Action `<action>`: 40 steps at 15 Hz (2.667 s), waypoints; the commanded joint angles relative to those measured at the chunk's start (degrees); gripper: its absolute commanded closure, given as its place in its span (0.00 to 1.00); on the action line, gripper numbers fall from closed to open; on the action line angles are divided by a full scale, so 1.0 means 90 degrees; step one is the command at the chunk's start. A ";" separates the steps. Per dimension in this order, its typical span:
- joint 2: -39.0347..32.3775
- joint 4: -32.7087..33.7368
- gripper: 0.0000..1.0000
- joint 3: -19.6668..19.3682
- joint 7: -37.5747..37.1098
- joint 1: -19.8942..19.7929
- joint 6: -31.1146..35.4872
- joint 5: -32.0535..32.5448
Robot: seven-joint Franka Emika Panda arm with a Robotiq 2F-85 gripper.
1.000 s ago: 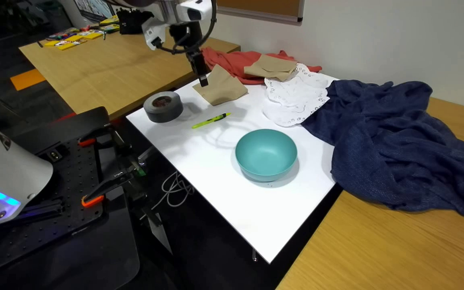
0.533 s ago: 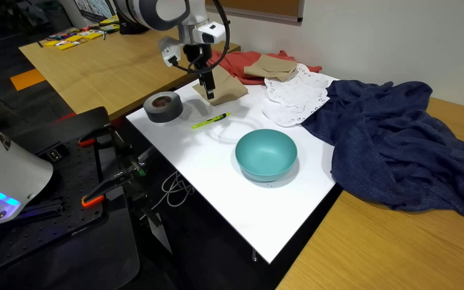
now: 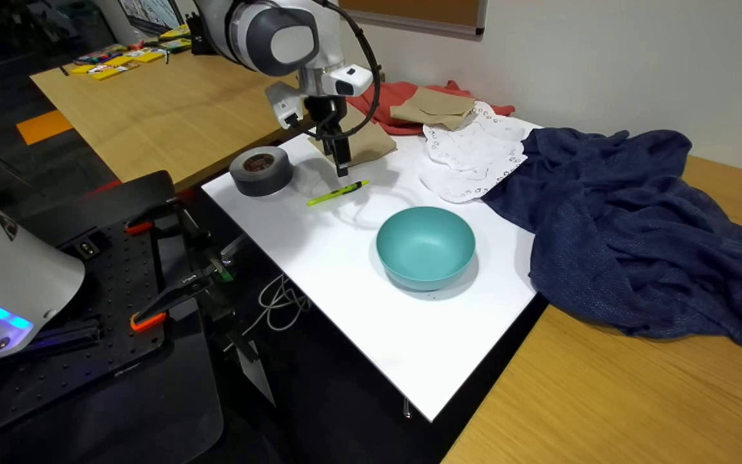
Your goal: Put the marker in the bowl
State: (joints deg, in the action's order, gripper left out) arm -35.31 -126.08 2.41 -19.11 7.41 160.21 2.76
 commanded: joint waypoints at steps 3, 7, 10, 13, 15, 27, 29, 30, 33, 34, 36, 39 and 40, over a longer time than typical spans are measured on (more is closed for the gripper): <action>-0.0433 0.0289 0.00 -0.0103 0.0279 0.0095 0.0046 -0.0210; -0.0691 0.0425 0.00 -0.0074 0.0378 0.0065 0.0036 -0.0249; -0.0871 0.0548 0.00 -0.0095 0.0406 0.0087 -0.0005 -0.0297; -0.1024 0.0685 0.00 -0.0112 0.0384 0.0100 -0.0082 -0.0360; -0.1107 0.0757 0.00 -0.0151 0.0371 0.0134 -0.0096 -0.0359; -0.1165 0.0887 1.00 -0.0291 0.0297 0.0302 -0.0079 -0.0366; -0.0900 0.0733 0.97 -0.0322 0.0211 0.0305 -0.0008 -0.0434; -0.0748 0.0631 0.96 -0.0366 0.0170 0.0316 0.0064 -0.0459; -0.0064 0.0247 0.96 -0.0763 -0.0045 0.0441 0.0277 -0.0460; 0.0151 0.0140 0.96 -0.0941 -0.0127 0.0491 0.0372 -0.0423; 0.0588 -0.0060 0.96 -0.1461 -0.0352 0.0671 0.0473 -0.0273; 0.1014 -0.0205 0.96 -0.2306 -0.0763 0.0950 0.0505 0.0063; 0.1087 -0.0206 0.96 -0.2591 -0.0966 0.1035 0.0488 0.0225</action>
State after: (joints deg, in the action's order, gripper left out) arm -29.97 -124.35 -14.67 -22.46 13.78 163.25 1.28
